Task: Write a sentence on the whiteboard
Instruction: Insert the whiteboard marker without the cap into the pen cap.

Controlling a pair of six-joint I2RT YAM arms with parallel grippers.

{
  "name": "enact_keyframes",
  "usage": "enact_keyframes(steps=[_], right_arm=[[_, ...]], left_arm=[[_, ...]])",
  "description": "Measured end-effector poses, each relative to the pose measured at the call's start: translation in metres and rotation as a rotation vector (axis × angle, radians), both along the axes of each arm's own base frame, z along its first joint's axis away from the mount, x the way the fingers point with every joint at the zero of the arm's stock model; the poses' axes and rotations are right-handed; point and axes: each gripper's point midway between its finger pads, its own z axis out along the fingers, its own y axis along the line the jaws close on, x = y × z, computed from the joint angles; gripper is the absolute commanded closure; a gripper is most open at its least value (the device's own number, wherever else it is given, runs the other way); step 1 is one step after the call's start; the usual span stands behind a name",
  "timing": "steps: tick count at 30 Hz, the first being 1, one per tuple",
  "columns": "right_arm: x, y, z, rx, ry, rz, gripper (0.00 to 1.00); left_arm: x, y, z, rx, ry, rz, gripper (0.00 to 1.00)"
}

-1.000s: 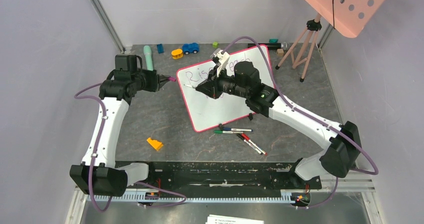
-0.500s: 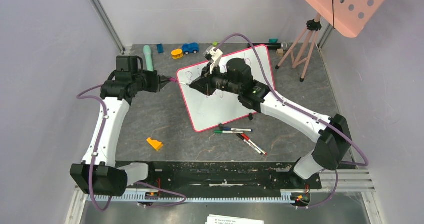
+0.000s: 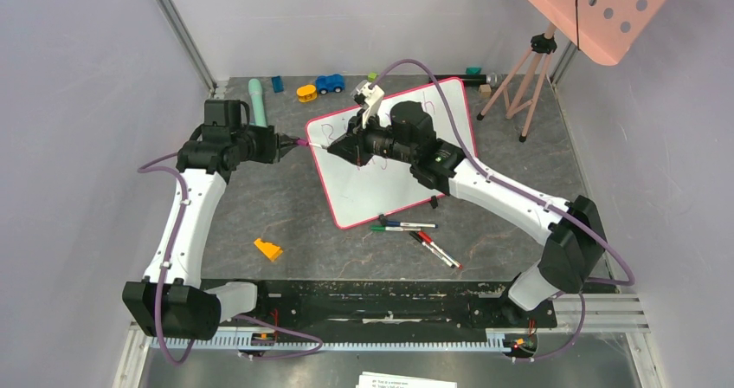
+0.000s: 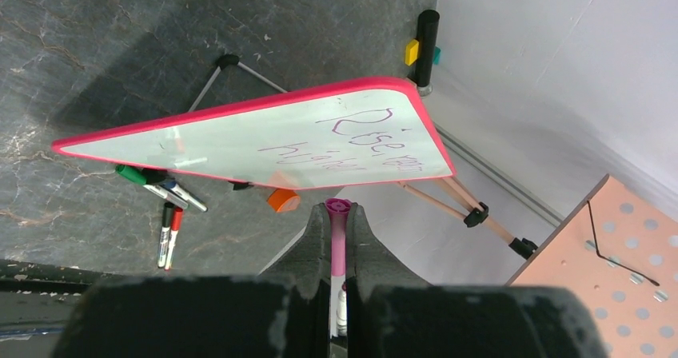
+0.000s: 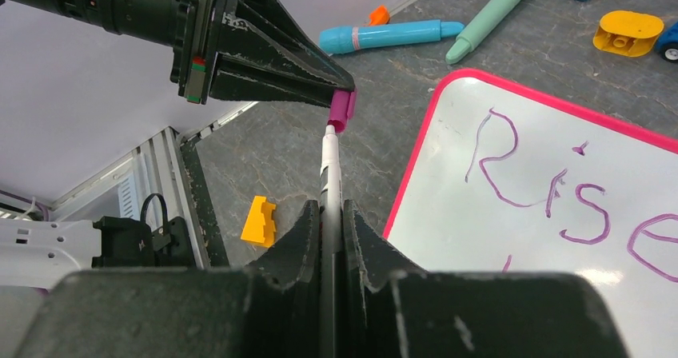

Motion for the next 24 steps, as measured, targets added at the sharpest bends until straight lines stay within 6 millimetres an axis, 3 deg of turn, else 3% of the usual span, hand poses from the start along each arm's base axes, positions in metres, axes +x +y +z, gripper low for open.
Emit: enact_keyframes(steps=[24], right_arm=[[0.0034, 0.0018, -0.0072, -0.01, 0.013, -0.009, 1.0]], left_arm=[[0.0007, -0.0057, 0.0004, -0.049, 0.006, -0.001, 0.98]])
